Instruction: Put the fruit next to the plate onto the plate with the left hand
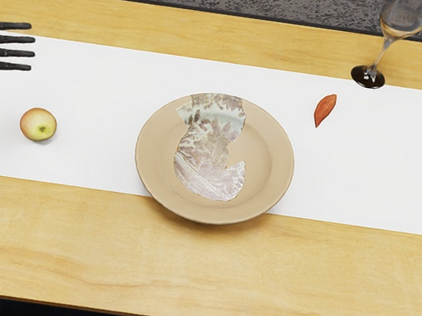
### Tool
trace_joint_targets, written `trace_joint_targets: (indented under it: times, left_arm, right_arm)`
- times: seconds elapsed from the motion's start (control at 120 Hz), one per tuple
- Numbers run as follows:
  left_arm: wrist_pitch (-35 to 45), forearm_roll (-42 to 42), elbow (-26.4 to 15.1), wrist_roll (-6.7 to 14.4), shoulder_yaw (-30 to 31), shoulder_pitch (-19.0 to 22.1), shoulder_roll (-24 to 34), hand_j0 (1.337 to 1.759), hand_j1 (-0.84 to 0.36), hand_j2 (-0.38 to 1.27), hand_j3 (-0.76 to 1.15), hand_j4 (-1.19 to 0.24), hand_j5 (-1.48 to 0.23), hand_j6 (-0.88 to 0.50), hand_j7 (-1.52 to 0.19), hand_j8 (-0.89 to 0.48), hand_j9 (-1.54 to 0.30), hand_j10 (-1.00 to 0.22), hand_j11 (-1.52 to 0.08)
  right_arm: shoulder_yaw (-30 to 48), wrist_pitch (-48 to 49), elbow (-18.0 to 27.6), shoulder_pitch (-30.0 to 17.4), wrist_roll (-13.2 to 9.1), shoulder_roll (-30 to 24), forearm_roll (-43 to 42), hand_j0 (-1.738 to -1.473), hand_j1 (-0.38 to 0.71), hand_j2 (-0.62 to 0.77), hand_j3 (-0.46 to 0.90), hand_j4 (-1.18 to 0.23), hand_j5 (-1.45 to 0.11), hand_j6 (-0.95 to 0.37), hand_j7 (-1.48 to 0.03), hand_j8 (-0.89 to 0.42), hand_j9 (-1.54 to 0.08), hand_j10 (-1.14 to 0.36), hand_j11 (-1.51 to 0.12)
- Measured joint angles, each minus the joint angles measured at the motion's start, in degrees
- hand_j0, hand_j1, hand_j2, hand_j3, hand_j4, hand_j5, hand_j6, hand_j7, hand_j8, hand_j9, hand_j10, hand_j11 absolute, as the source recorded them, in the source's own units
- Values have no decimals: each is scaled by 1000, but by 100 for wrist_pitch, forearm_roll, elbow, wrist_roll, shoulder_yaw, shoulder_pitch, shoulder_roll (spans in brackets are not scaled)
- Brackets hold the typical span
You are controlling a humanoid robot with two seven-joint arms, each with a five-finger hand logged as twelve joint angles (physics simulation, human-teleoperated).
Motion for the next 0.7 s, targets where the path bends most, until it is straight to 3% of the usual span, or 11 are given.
trace_joint_targets:
  times: [0.208,0.35,0.442,0.592,0.7]
  left_arm:
    - [-7,385,-1,0,43,-150,-6,1658,337,1,0,-5,-12,-4,-12,-4,-12,-6,-12]
    - [-7,2215,-22,0,41,-877,-396,1658,338,2,0,-5,-12,-4,-12,-4,-12,-5,-12]
    - [-6,3609,-110,0,45,-1052,-648,1658,336,1,0,-9,-13,-8,-13,-8,-13,-9,-13]
    - [69,5718,-1116,0,66,-964,-541,1658,322,4,0,-23,-29,-23,-29,-23,-29,-23,-29]
    - [1230,7340,-2099,0,452,-942,-588,1658,314,6,0,-32,-39,-32,-39,-32,-38,-31,-38]
  right_arm:
    - [1,0,2,-12,0,0,0,-1658,-335,-2,0,-11,-15,-11,-15,-11,-15,-11,-15]
    - [2,0,2,-13,0,0,0,-1658,-335,-2,0,-11,-15,-11,-15,-11,-15,-11,-15]
    - [1,0,3,-14,0,0,0,-1658,-335,-2,0,-11,-15,-11,-15,-11,-15,-11,-15]
    - [2,0,3,-14,0,0,0,-1658,-335,-2,0,-11,-15,-11,-15,-11,-15,-11,-15]
    - [2,0,2,-14,0,0,0,-1658,-335,-2,0,-11,-15,-11,-15,-11,-15,-11,-15]
